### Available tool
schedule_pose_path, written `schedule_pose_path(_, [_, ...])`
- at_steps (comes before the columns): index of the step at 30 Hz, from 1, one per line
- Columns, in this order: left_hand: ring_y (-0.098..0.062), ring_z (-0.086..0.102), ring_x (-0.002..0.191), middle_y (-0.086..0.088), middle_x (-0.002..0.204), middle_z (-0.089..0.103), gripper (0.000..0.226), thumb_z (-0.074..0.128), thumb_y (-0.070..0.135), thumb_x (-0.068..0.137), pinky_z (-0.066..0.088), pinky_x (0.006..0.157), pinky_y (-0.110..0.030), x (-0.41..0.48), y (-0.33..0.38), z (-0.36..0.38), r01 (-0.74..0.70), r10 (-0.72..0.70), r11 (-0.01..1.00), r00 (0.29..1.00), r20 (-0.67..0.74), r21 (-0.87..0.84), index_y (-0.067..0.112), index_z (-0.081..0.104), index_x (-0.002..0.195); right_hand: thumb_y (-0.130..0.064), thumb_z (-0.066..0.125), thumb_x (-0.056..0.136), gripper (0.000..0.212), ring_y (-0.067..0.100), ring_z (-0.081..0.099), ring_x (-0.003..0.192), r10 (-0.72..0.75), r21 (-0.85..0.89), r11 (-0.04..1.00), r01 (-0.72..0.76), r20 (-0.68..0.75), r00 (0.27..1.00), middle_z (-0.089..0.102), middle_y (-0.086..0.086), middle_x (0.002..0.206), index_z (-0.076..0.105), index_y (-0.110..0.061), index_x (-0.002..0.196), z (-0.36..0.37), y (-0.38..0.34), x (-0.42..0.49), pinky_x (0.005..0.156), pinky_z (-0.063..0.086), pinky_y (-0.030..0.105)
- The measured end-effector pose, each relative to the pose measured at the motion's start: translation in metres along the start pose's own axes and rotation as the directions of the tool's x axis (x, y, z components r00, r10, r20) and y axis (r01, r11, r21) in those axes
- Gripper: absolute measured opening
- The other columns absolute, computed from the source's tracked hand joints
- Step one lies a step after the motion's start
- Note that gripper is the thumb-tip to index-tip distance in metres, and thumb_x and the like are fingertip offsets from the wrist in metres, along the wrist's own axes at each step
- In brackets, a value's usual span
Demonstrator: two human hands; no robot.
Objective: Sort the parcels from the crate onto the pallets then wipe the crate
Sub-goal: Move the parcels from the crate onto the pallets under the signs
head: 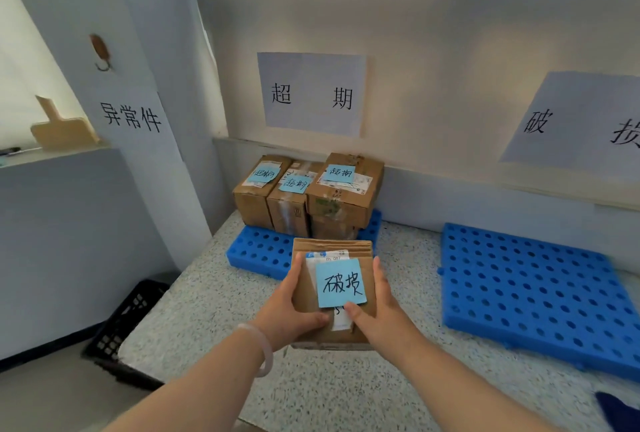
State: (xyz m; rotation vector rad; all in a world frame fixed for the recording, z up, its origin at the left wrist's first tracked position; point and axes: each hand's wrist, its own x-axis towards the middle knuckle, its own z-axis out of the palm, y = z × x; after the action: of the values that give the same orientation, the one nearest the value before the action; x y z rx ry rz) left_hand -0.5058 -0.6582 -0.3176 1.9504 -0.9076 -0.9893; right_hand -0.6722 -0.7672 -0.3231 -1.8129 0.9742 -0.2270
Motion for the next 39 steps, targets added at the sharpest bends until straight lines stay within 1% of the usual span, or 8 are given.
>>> schedule_pose_path(6, [-0.016, 0.045, 0.121, 0.005, 0.151, 0.03, 0.116, 0.082, 0.03, 0.077, 0.049, 0.1, -0.036, 0.032, -0.026, -0.056, 0.04, -0.04, 0.999, 0.999, 0.012, 0.008, 0.056, -0.008, 0.145, -0.045, 0.056, 0.096, 0.078, 0.01, 0.044, 0.119, -0.032, -0.092, 0.995, 0.028, -0.041, 0.999, 0.041, -0.007, 0.132, -0.001, -0.056, 0.149, 0.046, -0.028, 0.043, 0.102, 0.044, 0.034])
schedule_pose_path(11, [-0.021, 0.051, 0.118, 0.001, 0.152, 0.032, 0.115, 0.08, 0.037, 0.077, 0.049, 0.1, -0.04, 0.063, -0.061, -0.118, 0.145, -0.146, 0.989, 0.989, 0.035, 0.008, 0.055, -0.009, 0.147, -0.042, 0.057, 0.096, 0.07, 0.007, 0.034, 0.126, 0.003, -0.105, 0.994, -0.001, 0.016, 1.0, 0.032, -0.007, 0.15, 0.015, -0.049, 0.151, 0.097, -0.056, 0.091, 0.105, 0.035, 0.028])
schedule_pose_path(17, [-0.023, 0.052, 0.12, 0.001, 0.148, 0.036, 0.114, 0.079, 0.03, 0.08, 0.052, 0.097, -0.04, 0.106, -0.089, -0.175, 0.181, -0.182, 0.983, 0.979, 0.097, 0.024, 0.053, -0.008, 0.149, -0.04, 0.074, 0.084, 0.096, 0.011, 0.029, 0.137, 0.088, -0.042, 0.995, -0.085, 0.083, 0.993, 0.025, -0.008, 0.152, 0.007, -0.05, 0.152, 0.148, -0.072, 0.136, 0.113, 0.032, 0.032])
schedule_pose_path(21, [-0.019, 0.05, 0.118, 0.008, 0.131, 0.042, 0.106, 0.077, 0.023, 0.082, 0.05, 0.098, -0.037, 0.132, -0.102, -0.201, 0.157, -0.162, 0.986, 0.981, 0.104, 0.054, 0.045, 0.001, 0.153, -0.038, 0.084, 0.073, 0.118, 0.011, 0.026, 0.138, 0.121, -0.037, 0.992, -0.117, 0.135, 0.983, 0.014, -0.009, 0.156, -0.001, -0.046, 0.154, 0.173, -0.074, 0.153, 0.114, 0.031, 0.031])
schedule_pose_path(25, [-0.018, 0.05, 0.117, 0.009, 0.129, 0.042, 0.101, 0.077, 0.022, 0.083, 0.051, 0.097, -0.036, 0.155, -0.117, -0.216, 0.163, -0.167, 0.986, 0.977, 0.13, 0.045, 0.045, 0.007, 0.153, -0.033, 0.084, 0.074, 0.119, 0.008, 0.027, 0.135, 0.134, -0.049, 0.991, -0.128, 0.129, 0.983, 0.012, -0.01, 0.156, -0.005, -0.047, 0.153, 0.187, -0.078, 0.171, 0.111, 0.032, 0.026])
schedule_pose_path(34, [-0.018, 0.046, 0.124, 0.012, 0.139, 0.036, 0.103, 0.075, 0.024, 0.084, 0.049, 0.101, -0.039, 0.195, -0.138, -0.222, 0.112, -0.123, 0.991, 0.977, 0.176, 0.069, 0.046, 0.0, 0.152, -0.026, 0.086, 0.071, 0.121, 0.004, 0.027, 0.127, 0.176, -0.054, 0.984, -0.172, 0.099, 0.979, 0.014, -0.009, 0.154, -0.001, -0.047, 0.153, 0.196, -0.075, 0.21, 0.114, 0.03, 0.027])
schedule_pose_path(37, [-0.017, 0.047, 0.125, 0.011, 0.143, 0.036, 0.103, 0.076, 0.024, 0.083, 0.051, 0.099, -0.039, 0.208, -0.144, -0.225, 0.118, -0.121, 0.993, 0.976, 0.184, 0.023, 0.058, 0.001, 0.145, -0.025, 0.086, 0.071, 0.119, 0.002, 0.025, 0.128, 0.166, -0.041, 0.986, -0.163, 0.079, 0.983, 0.013, -0.012, 0.155, 0.002, -0.051, 0.151, 0.194, -0.074, 0.221, 0.11, 0.03, 0.023])
schedule_pose_path(39, [-0.018, 0.046, 0.127, 0.012, 0.144, 0.036, 0.1, 0.078, 0.031, 0.078, 0.05, 0.1, -0.042, 0.216, -0.145, -0.228, 0.112, -0.111, 0.994, 0.979, 0.169, 0.003, 0.073, 0.004, 0.131, -0.027, 0.087, 0.071, 0.118, 0.001, 0.022, 0.13, 0.157, -0.041, 0.987, -0.155, 0.07, 0.985, 0.012, -0.013, 0.157, 0.004, -0.052, 0.15, 0.192, -0.073, 0.226, 0.113, 0.027, 0.025])
